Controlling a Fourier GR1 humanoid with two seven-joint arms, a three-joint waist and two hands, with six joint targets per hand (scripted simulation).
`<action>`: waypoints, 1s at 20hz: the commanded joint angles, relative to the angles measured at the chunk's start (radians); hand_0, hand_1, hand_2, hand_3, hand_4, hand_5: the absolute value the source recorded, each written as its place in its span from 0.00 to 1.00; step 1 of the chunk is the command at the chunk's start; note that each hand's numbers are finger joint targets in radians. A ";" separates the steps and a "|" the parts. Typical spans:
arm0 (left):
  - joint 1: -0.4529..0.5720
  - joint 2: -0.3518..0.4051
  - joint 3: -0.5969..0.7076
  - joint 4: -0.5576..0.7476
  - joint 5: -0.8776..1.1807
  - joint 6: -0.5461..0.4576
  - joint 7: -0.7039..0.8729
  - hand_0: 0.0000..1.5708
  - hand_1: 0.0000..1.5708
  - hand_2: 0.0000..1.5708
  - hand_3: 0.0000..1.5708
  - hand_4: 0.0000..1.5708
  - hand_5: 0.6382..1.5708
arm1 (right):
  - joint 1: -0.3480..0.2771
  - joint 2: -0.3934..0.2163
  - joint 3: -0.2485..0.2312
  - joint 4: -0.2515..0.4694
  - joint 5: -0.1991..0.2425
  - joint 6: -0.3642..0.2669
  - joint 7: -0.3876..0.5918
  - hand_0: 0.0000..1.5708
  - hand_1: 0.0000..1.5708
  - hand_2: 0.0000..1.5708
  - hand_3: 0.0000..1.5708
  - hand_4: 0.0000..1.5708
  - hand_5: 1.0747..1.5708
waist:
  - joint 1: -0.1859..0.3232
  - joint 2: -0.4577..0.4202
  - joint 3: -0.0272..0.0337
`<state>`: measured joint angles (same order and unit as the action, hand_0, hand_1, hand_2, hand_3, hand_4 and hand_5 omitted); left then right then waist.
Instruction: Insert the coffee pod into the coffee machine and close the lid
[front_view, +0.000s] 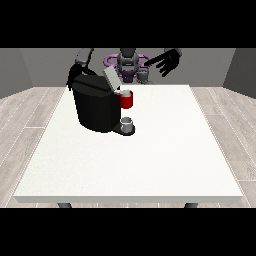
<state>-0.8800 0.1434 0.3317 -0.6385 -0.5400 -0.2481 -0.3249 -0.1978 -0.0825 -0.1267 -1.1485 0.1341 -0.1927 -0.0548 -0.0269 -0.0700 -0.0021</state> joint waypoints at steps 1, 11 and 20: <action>0.170 -0.075 0.086 0.024 0.120 -0.036 -0.030 0.00 0.00 0.00 0.00 0.17 1.00 | 0.070 0.004 -0.013 -0.022 -0.028 0.015 0.007 0.00 0.00 0.00 0.00 0.00 1.00 | 0.071 -0.149 0.0005; 0.398 -0.090 0.057 -0.003 0.132 -0.064 -0.052 0.00 0.00 0.00 0.00 0.27 1.00 | -0.024 -0.013 0.097 -0.189 -0.051 0.169 0.099 0.00 0.00 0.00 0.00 0.12 1.00 | 0.114 -0.253 0.0015; 0.430 -0.112 -0.019 -0.227 0.249 -0.087 0.034 0.00 0.00 0.00 0.00 0.25 1.00 | -0.146 -0.107 -0.011 -0.132 -0.099 0.202 0.120 0.00 0.00 0.00 0.00 0.00 1.00 | 0.181 -0.136 0.0023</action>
<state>-0.4857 0.0179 0.3256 -0.7784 -0.3182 -0.3234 -0.2924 -0.2990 -0.1676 -0.1059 -1.2852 0.0661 -0.0108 0.0404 0.1492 -0.2620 0.0001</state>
